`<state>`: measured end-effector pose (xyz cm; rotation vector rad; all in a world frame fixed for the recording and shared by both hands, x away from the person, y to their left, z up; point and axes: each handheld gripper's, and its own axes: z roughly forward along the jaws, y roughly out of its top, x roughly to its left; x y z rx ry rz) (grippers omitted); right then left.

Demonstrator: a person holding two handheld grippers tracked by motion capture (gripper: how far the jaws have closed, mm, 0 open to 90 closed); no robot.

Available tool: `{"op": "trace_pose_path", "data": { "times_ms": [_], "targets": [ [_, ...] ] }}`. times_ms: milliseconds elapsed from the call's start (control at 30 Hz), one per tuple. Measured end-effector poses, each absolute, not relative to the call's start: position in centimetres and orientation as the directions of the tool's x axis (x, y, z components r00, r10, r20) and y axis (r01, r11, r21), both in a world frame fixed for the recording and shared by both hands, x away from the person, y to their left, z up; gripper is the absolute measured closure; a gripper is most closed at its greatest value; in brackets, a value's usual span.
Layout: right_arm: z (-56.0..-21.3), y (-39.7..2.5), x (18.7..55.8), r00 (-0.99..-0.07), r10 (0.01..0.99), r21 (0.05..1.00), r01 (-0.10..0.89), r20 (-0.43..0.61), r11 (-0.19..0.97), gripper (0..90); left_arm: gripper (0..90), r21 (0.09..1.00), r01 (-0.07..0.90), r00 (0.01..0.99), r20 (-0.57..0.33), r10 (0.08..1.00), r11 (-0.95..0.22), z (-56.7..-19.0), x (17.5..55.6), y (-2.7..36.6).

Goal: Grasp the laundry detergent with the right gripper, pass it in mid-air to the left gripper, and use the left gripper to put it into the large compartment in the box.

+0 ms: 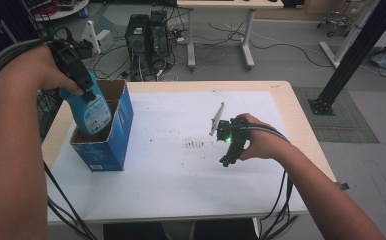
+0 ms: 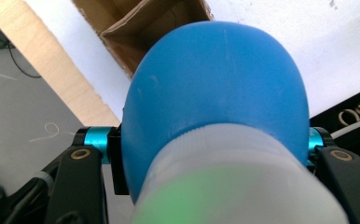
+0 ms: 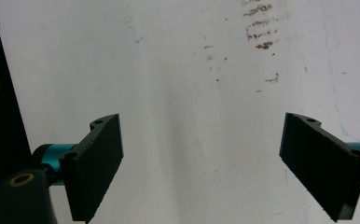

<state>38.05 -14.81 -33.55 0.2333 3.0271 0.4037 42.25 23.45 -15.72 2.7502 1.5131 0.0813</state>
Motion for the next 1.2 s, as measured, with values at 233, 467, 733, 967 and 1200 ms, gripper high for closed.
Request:
{"op": "trace_pose_path", "data": {
  "times_ms": [233,467,733,967,1200],
  "targets": [
    [-33.7,-14.5,37.9,-0.986,0.156,0.261,0.134,-0.065,0.956,12.6,39.6,0.018,0.837,0.547,0.032,0.837,-0.547,-18.6,42.7,23.8],
    [-33.7,-14.5,37.9,-0.985,0.161,0.260,0.139,-0.068,0.956,12.6,39.5,0.002,0.825,0.565,0.032,0.824,-0.566,-21.5,43.2,24.1],
    [-34.0,-14.2,38.0,-0.984,0.162,0.247,0.140,-0.070,0.959,12.6,39.5,-0.017,0.780,0.626,0.020,0.780,-0.626,-24.9,43.6,23.7],
    [-34.0,-14.2,38.0,-0.984,0.162,0.249,0.139,-0.073,0.958,12.6,39.4,-0.029,0.759,0.651,0.025,0.758,-0.651,-27.4,43.8,23.9],
    [-34.2,-14.0,37.8,-0.983,0.168,0.239,0.147,-0.070,0.960,12.6,39.4,-0.037,0.739,0.674,0.017,0.739,-0.673,-28.8,43.7,24.0]
  ]
}}
